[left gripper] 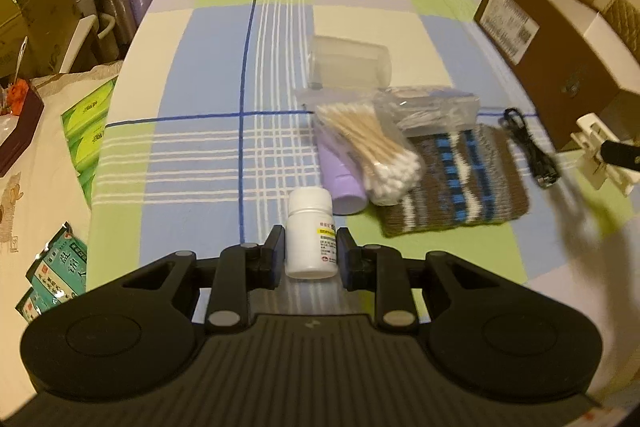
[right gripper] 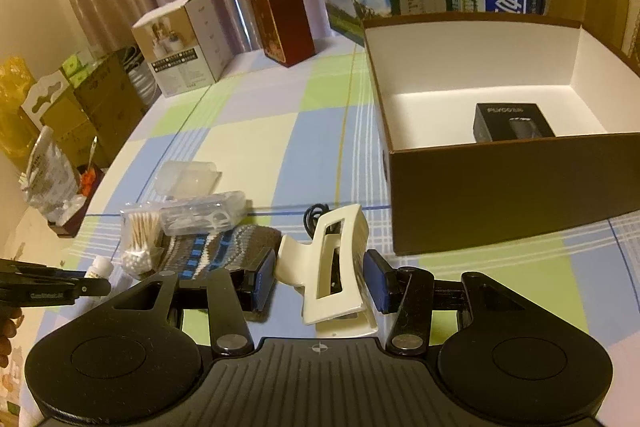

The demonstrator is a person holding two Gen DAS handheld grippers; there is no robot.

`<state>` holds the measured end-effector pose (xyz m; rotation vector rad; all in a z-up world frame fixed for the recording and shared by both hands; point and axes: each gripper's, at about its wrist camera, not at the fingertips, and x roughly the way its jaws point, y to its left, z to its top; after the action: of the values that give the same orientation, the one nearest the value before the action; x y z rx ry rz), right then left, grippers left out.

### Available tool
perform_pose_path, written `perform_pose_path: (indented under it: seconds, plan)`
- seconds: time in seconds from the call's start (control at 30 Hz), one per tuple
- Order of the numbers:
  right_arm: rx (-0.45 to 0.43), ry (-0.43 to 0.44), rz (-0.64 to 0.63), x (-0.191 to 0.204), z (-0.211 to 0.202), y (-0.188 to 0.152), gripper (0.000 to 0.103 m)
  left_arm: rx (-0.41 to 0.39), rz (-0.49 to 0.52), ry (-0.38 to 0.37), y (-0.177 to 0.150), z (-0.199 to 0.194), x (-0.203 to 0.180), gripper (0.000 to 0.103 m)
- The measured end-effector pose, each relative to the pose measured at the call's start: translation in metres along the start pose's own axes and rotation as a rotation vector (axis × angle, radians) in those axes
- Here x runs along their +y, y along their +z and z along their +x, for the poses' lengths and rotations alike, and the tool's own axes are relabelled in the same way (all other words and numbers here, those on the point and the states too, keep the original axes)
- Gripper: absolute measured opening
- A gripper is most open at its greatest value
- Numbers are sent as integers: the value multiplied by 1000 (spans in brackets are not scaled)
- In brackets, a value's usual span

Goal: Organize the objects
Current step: 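Grasp the white hair clip with the right tool while the left tool grasps the white pill bottle, then carry the clip and pill bottle into the open box and release both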

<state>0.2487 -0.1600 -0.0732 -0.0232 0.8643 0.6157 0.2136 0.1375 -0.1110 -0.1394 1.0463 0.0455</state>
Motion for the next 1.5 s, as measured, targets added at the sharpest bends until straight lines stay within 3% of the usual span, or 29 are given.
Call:
perform_pose_path:
  seconds: [0.37,0.87,1.17,1.5]
  plan:
    - [-66,28,20,-16,-43,-1,46,-105,44,-77,13,-46,-56,22]
    - [-147,3,115,-100,-104,8,45,-186,199,-239,51,-53,-200,22]
    - [-201,-15,106,-154,-119,37,46,-226,249,-258,84,-46,-271,22]
    - [-221,-19,26,-199,-106,85,46,-210,226,-209,127,-12,-314,22]
